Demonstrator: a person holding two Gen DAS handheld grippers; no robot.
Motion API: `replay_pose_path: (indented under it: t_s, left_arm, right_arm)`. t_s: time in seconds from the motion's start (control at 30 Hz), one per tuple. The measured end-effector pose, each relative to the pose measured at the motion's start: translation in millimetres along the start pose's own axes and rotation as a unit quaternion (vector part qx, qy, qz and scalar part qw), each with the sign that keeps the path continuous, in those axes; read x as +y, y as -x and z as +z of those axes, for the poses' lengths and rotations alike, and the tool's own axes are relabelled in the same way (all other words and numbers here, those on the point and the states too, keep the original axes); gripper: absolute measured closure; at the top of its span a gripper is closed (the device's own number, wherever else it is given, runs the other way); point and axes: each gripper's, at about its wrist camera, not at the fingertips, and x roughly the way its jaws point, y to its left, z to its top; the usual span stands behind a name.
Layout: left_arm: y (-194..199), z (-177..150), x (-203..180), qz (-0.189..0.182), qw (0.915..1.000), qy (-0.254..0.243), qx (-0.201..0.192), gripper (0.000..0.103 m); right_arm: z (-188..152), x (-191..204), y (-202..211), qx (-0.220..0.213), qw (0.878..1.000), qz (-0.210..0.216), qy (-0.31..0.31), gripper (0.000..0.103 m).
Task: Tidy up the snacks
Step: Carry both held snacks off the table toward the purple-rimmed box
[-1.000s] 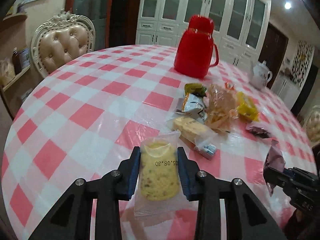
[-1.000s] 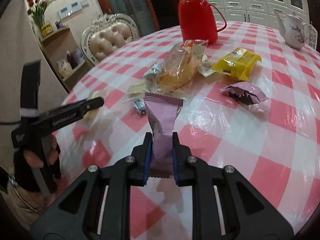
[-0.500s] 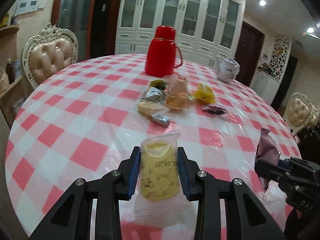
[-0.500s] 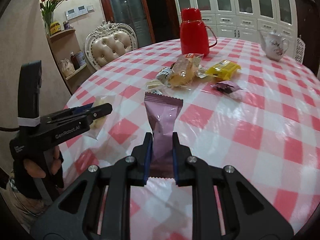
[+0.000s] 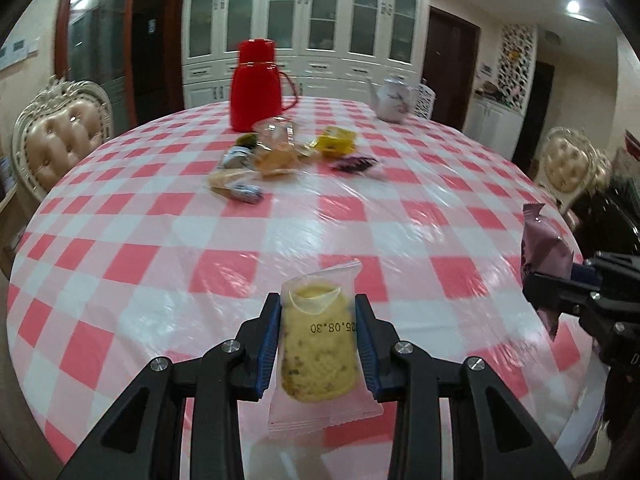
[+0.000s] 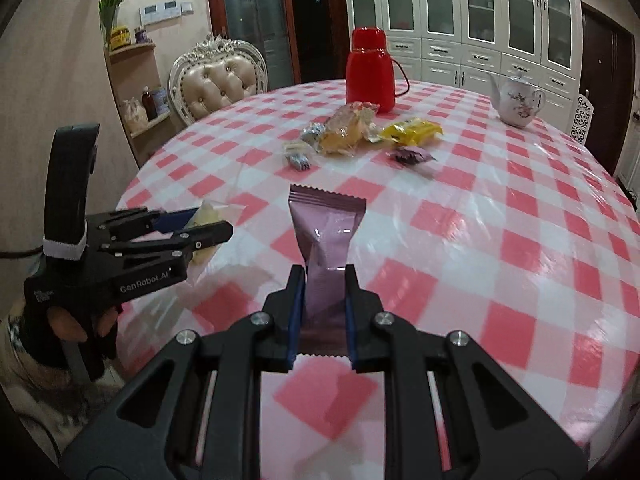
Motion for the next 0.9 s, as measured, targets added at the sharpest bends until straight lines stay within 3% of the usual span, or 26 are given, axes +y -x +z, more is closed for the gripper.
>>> replay_pose_path:
  t_s: [0.23, 0.5, 0.9]
  left_arm:
    - [0, -11, -44, -0.022, 0.9982, -0.054, 0.013, 0.066]
    - [6, -19, -102, -0.052, 0.9906, -0.125, 0.017, 0.066]
    - [12, -29, -186, -0.121, 0.9663, -0.225, 0.032, 0.066]
  right_arm:
    - [-28, -15, 21, 0.028, 0.999, -0.021, 0.008, 0.081]
    - [-49, -36, 44, 0.059, 0.997, -0.046, 0.021, 0.081]
    - [-86, -88, 107, 0.058, 0.992, -0.112, -0.013, 0.081]
